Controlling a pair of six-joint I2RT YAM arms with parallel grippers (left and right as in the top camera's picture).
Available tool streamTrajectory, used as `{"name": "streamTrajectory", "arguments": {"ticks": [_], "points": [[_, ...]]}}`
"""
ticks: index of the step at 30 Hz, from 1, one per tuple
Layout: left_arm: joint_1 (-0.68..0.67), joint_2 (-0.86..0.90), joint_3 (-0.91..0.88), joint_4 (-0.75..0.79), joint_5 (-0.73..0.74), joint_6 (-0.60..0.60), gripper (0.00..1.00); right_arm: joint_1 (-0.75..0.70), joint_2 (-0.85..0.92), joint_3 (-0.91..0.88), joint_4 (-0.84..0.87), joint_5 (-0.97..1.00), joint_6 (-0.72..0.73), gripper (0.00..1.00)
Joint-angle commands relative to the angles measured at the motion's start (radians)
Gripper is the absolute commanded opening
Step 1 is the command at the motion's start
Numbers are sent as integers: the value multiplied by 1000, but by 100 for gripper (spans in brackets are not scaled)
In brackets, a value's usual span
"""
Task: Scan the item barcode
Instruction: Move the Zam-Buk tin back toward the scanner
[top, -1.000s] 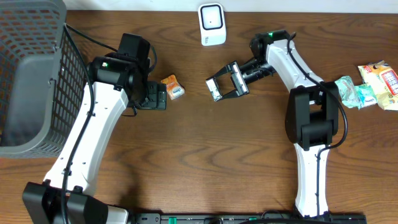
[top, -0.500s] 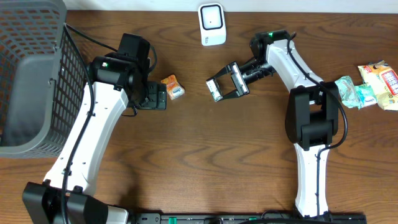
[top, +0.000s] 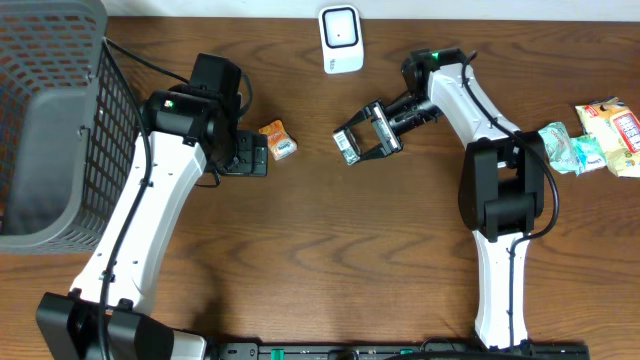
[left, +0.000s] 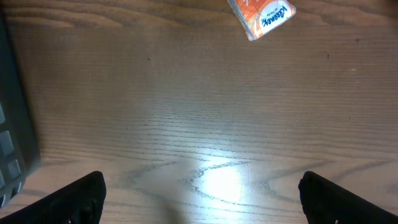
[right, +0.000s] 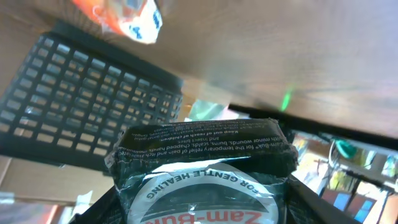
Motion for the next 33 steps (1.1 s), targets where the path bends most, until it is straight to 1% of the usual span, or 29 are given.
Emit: {"name": "streamTrajectory", "arguments": {"ticks": [1,4,7,9,12,13,14,15,18,19,21,26,31,32,33], "points": [[0,2,-2,-4,-5,-5,98,7,-36,0,86,149,10,41],[0,2,-2,-4,-5,-5,98,22,-36,0,127,430,9,38],[0,2,-2,-4,-5,-5,98,41,-36,0,126,676,-28,39],[0,2,-2,-3,-5,-5,98,64,-36,0,126,819,-107,41],[0,2,-2,-4,-5,-5,98,105,-36,0,121,967,-230,44],[0,2,-2,-3,-5,-5,98,130,-36,0,119,1022,-286,47],[0,2,-2,-4,-5,-5,98,142,-36,0,119,1048,-312,49],[0,2,-2,-4,-5,-5,98,165,-36,-1,119,1098,-348,53],[0,2,-2,-3,-5,-5,98,204,-36,-1,119,1186,-387,57],[0,2,-2,-4,-5,-5,98,221,-36,-4,123,1217,-397,60],[0,2,-2,-3,-5,-5,98,248,-36,-6,129,1267,-396,63],[0,2,-2,-3,-5,-5,98,280,-36,-6,146,1287,-396,62],[0,2,-2,-3,-5,-5,98,284,-36,-6,151,1286,-396,56],[0,2,-2,-4,-5,-5,98,284,-36,-6,150,1286,-396,57],[0,2,-2,-4,-5,-5,98,281,-36,-6,149,1286,-396,62]]}}
